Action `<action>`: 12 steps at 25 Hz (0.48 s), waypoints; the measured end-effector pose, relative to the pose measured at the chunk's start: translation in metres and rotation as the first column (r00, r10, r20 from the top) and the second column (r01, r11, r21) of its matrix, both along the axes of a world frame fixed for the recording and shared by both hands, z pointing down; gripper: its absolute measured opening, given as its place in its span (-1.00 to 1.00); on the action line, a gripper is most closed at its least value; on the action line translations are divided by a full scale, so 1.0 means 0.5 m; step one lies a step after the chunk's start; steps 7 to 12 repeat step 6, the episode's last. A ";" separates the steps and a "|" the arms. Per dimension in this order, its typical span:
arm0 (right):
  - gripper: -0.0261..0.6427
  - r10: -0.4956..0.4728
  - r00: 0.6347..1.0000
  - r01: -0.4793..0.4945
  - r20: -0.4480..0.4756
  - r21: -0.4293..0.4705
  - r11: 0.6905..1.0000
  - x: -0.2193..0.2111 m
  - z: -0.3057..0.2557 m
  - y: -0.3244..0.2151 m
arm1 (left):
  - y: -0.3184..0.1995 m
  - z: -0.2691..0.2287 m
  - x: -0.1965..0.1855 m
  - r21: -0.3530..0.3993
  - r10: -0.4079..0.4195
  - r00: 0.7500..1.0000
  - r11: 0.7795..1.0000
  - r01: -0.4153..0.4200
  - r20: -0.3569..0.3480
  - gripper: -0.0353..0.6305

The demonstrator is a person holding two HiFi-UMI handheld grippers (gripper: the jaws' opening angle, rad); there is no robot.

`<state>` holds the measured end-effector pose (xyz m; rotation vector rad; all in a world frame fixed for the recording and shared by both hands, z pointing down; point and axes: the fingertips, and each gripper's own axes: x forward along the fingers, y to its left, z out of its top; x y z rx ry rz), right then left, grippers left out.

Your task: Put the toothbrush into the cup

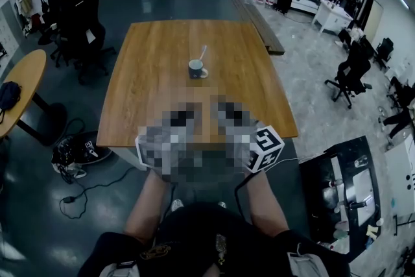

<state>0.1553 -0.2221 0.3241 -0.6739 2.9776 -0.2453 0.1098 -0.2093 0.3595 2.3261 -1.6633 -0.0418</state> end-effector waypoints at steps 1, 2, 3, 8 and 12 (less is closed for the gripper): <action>-0.92 -0.001 1.000 0.001 0.002 0.002 1.000 0.002 -0.002 0.000 | -0.001 -0.001 0.001 0.002 -0.001 1.000 1.000 0.001 0.000 -0.87; -0.92 -0.001 1.000 0.001 0.003 0.004 1.000 0.002 -0.004 0.000 | -0.002 -0.001 0.001 0.003 -0.001 1.000 1.000 0.001 0.000 -0.87; -0.92 -0.001 1.000 0.001 0.004 0.006 1.000 0.001 -0.005 -0.001 | -0.004 -0.002 0.001 0.003 0.000 1.000 1.000 0.000 0.000 -0.87; -0.92 0.001 1.000 -0.001 0.006 0.008 1.000 -0.003 -0.007 -0.006 | -0.008 -0.001 -0.001 0.003 0.007 1.000 1.000 -0.007 0.001 -0.87; -0.92 0.001 1.000 -0.001 0.006 0.008 1.000 -0.003 -0.007 -0.006 | -0.008 -0.001 -0.001 0.003 0.007 1.000 1.000 -0.007 0.001 -0.87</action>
